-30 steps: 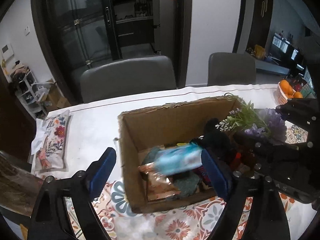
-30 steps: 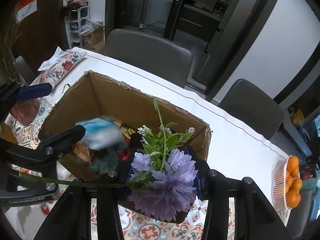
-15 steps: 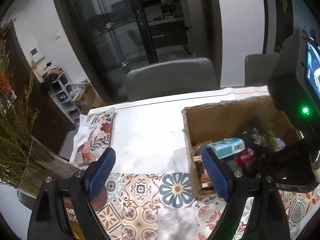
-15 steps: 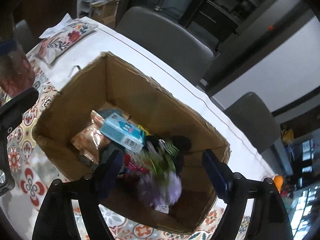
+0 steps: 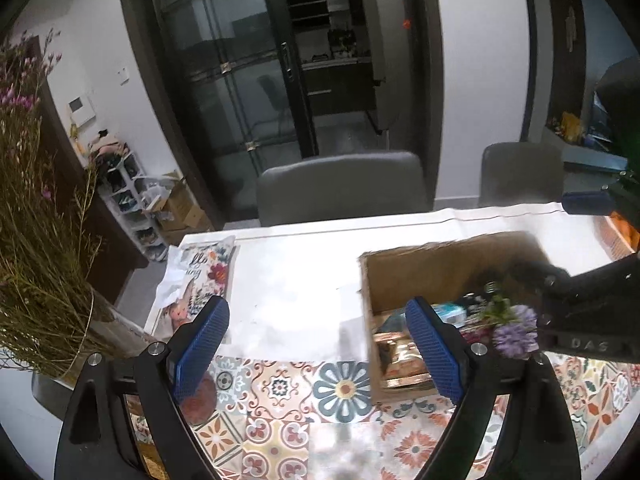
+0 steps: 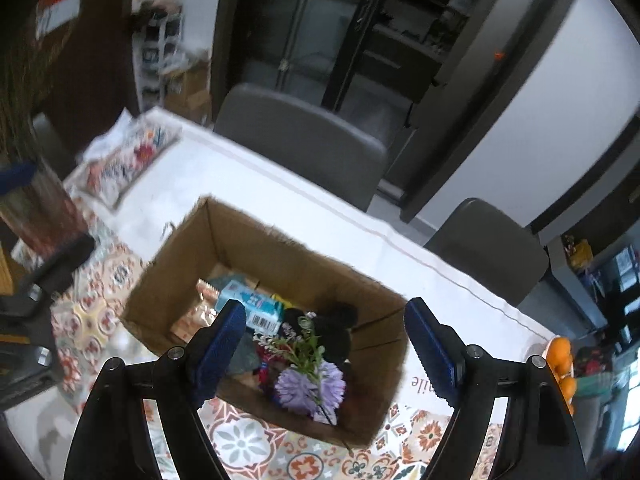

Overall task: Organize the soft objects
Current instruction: 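Drop the tissue pack into the box with the left tool while the right tool releases the flower inside, then push the flower down into the box with the closed right tool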

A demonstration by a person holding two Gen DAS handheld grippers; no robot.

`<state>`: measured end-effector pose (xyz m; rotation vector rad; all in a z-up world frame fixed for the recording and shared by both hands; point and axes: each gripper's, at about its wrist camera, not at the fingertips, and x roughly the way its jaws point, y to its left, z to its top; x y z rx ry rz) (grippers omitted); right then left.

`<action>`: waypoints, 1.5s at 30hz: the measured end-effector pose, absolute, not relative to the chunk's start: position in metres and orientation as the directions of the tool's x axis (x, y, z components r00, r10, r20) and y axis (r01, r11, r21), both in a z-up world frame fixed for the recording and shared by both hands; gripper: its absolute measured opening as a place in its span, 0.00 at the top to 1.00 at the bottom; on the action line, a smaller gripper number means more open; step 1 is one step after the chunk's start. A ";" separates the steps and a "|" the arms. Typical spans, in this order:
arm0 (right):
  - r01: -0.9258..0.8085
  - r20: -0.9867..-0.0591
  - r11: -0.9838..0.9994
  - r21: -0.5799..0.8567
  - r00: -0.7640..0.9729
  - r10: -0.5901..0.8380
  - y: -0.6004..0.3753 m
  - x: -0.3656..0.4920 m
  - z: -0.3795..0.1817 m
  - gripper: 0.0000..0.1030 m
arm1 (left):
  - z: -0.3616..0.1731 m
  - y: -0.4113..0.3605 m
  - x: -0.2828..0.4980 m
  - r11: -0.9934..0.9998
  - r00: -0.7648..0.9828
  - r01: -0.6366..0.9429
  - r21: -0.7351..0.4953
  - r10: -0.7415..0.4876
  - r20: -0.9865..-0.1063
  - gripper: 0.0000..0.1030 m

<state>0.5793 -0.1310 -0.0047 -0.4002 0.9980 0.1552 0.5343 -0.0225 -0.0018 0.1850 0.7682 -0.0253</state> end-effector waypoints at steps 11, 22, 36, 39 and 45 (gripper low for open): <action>-0.193 -0.818 0.959 -0.207 0.571 -0.061 -0.178 0.549 0.014 0.38 | 0.006 -0.065 0.520 0.966 0.739 0.167 0.198 0.010 -0.673 0.11; -0.086 -0.781 0.996 0.037 0.620 0.083 -0.218 0.485 -0.019 0.62 | -0.021 -0.088 0.488 0.950 0.736 0.219 0.222 -0.012 -0.676 0.10; -0.060 -0.745 0.989 0.133 0.652 0.140 -0.216 0.481 -0.062 0.84 | -0.054 -0.081 0.489 0.958 0.696 0.194 0.211 0.017 -0.717 0.10; -0.056 -0.745 0.988 0.144 0.651 0.145 -0.216 0.487 -0.065 0.88 | -0.056 -0.081 0.492 0.959 0.693 0.192 0.209 0.018 -0.720 0.10; -0.045 -0.736 0.990 0.137 0.663 0.132 -0.215 0.493 -0.063 0.96 | -0.059 -0.074 0.499 0.966 0.687 0.177 0.186 0.014 -0.727 0.10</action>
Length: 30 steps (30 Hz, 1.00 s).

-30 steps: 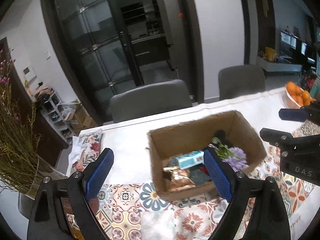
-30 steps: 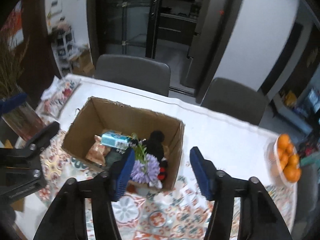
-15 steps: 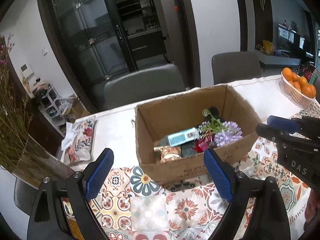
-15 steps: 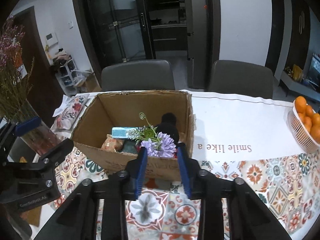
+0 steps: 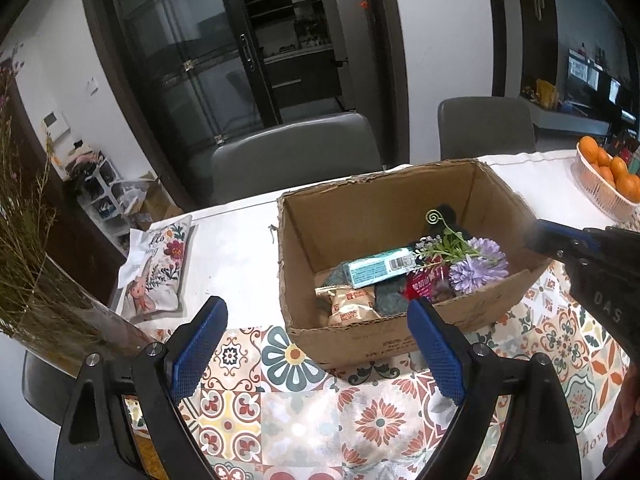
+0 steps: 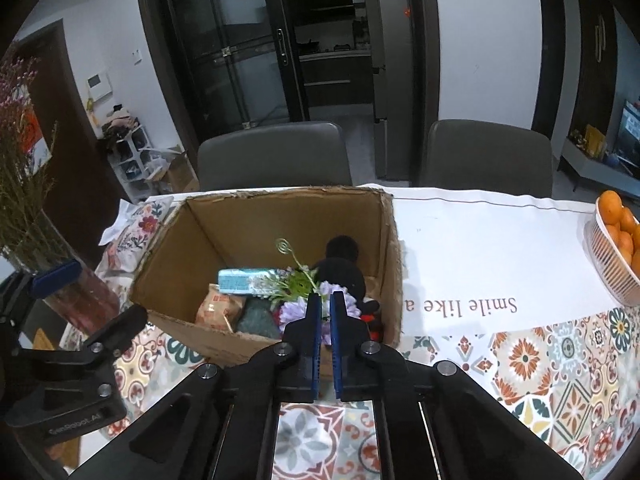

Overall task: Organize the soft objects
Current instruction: 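Push the flower down into the box with the closed right tool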

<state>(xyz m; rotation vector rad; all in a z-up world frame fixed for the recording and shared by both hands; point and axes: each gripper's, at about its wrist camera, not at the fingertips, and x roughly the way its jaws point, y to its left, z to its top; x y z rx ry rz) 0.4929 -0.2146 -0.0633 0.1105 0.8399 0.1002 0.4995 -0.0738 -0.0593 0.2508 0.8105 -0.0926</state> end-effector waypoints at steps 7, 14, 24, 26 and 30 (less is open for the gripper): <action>-0.102 -0.722 0.982 0.160 0.666 0.187 -0.196 0.499 -0.050 0.96 | -0.061 -0.057 0.505 0.979 0.678 0.138 0.150 0.017 -0.735 0.10; -0.144 -0.703 0.960 0.240 0.657 0.274 -0.183 0.516 -0.036 0.97 | -0.052 -0.038 0.508 0.989 0.689 0.100 0.113 0.013 -0.725 0.11; -0.236 -0.629 0.899 0.368 0.649 0.428 -0.141 0.544 -0.018 0.97 | -0.047 -0.008 0.515 0.992 0.691 0.020 0.125 0.077 -0.719 0.11; -0.222 -0.640 0.893 0.393 0.631 0.438 -0.140 0.552 -0.029 0.97 | -0.051 -0.006 0.517 0.990 0.685 0.015 0.139 0.092 -0.723 0.11; -0.169 -0.702 0.915 0.367 0.595 0.392 -0.148 0.557 -0.060 0.96 | -0.058 -0.017 0.517 0.984 0.684 0.040 0.173 0.099 -0.722 0.10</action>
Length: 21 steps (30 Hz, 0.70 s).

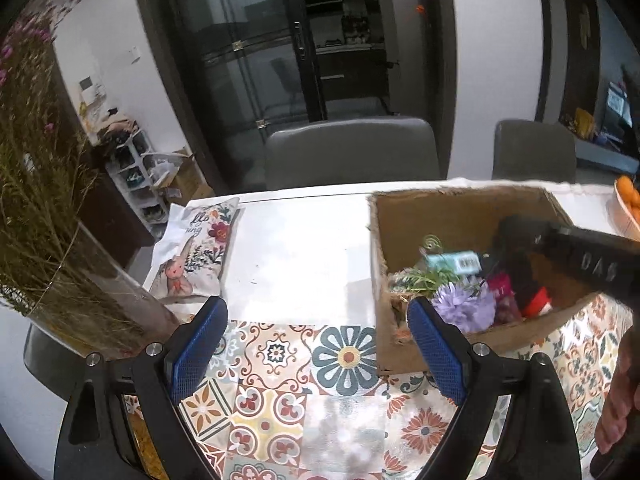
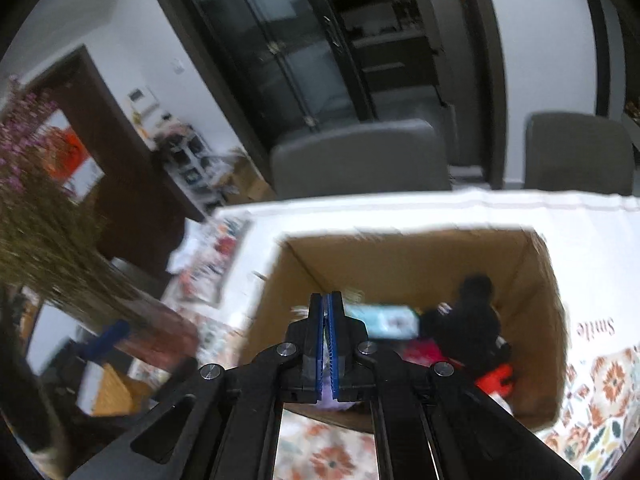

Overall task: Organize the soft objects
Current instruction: 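Push the flower down into the box with the closed right tool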

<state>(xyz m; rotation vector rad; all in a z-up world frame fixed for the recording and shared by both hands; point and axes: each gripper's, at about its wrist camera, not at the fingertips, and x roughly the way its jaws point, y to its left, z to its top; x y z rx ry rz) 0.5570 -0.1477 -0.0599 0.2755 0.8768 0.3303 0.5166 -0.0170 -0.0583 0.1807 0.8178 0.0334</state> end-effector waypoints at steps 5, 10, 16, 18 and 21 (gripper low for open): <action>-0.117 -0.758 0.940 0.319 0.564 0.328 -0.167 0.551 -0.084 0.95 | -0.065 -0.043 0.514 0.976 0.684 0.094 0.198 0.082 -0.725 0.10; -0.070 -0.792 0.964 0.258 0.555 0.252 -0.191 0.547 -0.094 0.93 | -0.071 -0.060 0.515 0.971 0.670 0.129 0.203 0.066 -0.739 0.10; -0.051 -0.853 0.986 0.158 0.496 0.163 -0.204 0.547 -0.105 0.89 | -0.075 -0.069 0.517 0.966 0.656 0.146 0.213 0.067 -0.751 0.10; -0.060 -0.877 0.991 0.116 0.462 0.130 -0.206 0.548 -0.111 0.88 | -0.076 -0.068 0.518 0.966 0.650 0.145 0.213 0.070 -0.756 0.10; -0.073 -0.898 0.994 0.080 0.427 0.104 -0.204 0.551 -0.115 0.86 | -0.075 -0.065 0.518 0.967 0.648 0.139 0.213 0.074 -0.758 0.10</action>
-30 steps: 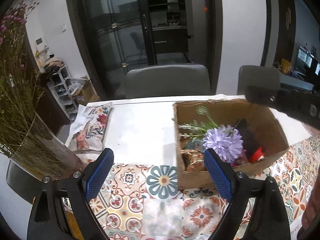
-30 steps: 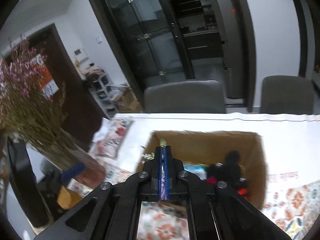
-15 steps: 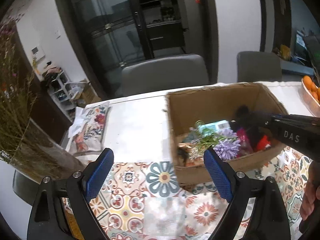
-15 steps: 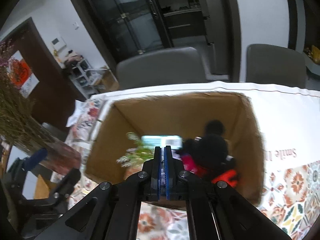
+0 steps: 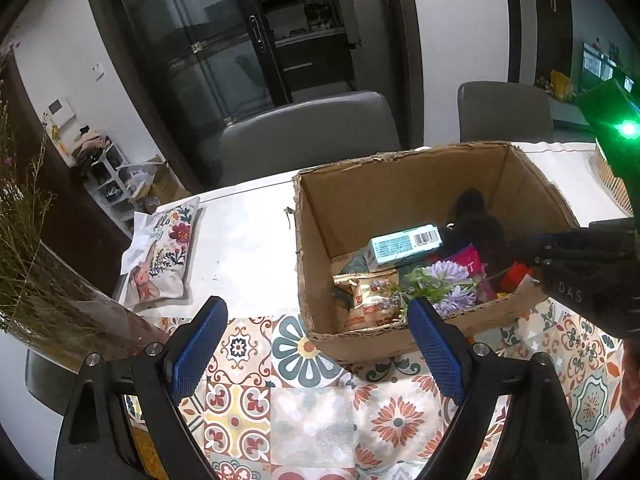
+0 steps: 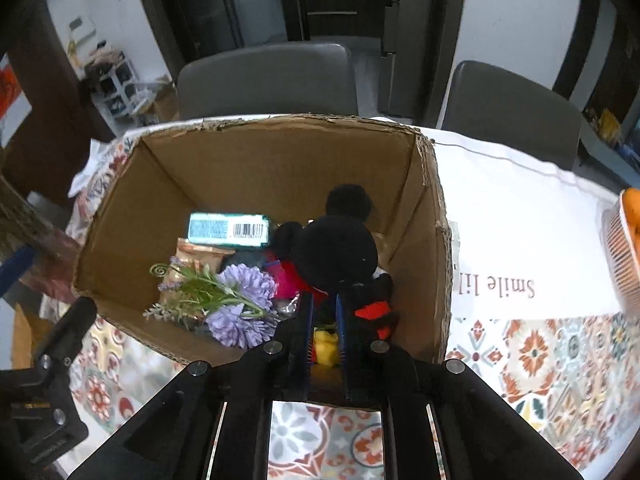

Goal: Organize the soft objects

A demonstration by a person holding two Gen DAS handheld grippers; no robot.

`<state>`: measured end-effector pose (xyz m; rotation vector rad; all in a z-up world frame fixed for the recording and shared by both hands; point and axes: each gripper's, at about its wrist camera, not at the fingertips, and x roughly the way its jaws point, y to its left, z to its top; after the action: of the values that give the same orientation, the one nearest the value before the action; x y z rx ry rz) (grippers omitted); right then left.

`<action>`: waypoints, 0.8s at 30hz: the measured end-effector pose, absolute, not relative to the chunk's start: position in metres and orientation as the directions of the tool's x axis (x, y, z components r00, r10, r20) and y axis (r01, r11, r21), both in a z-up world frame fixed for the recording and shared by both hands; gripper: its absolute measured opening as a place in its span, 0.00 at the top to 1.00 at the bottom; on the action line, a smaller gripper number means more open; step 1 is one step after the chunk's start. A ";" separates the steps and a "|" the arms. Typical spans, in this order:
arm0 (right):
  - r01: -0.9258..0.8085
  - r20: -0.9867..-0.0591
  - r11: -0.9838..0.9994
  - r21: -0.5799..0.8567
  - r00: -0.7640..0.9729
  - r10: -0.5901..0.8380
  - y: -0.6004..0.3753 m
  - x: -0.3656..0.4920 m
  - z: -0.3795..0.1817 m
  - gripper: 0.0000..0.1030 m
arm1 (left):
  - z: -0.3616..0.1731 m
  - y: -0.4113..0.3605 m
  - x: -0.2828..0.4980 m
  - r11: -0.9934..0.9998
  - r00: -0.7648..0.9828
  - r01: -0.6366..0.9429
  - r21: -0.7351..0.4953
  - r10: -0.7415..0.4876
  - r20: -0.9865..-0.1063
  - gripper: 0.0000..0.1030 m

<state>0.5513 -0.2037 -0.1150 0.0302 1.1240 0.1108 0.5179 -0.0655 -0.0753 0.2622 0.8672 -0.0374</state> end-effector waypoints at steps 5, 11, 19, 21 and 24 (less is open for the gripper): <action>-0.096 -0.908 0.994 0.044 0.411 0.079 -0.200 0.555 -0.109 0.56 | -0.071 -0.061 0.517 0.972 0.646 0.128 0.198 0.069 -0.760 0.11; -0.058 -0.854 0.996 0.067 0.513 0.088 -0.197 0.534 -0.080 0.53 | -0.053 -0.054 0.504 0.980 0.671 0.107 0.168 0.054 -0.739 0.10; 0.028 -0.764 1.000 0.006 0.645 -0.013 -0.189 0.481 -0.025 0.47 | -0.014 -0.041 0.465 0.986 0.731 0.093 0.138 0.026 -0.681 0.10; 0.036 -0.745 0.999 -0.009 0.666 -0.031 -0.184 0.465 -0.013 0.47 | -0.004 -0.036 0.453 0.987 0.744 0.095 0.132 0.018 -0.667 0.10; 0.064 -0.719 0.998 -0.026 0.692 -0.063 -0.178 0.440 0.005 0.45 | 0.009 -0.029 0.431 0.986 0.764 0.102 0.130 0.006 -0.645 0.10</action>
<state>0.4396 -0.1777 0.0046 0.0013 0.8037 -0.0704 0.4306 -0.0292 0.0087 0.1609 0.6995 -0.0521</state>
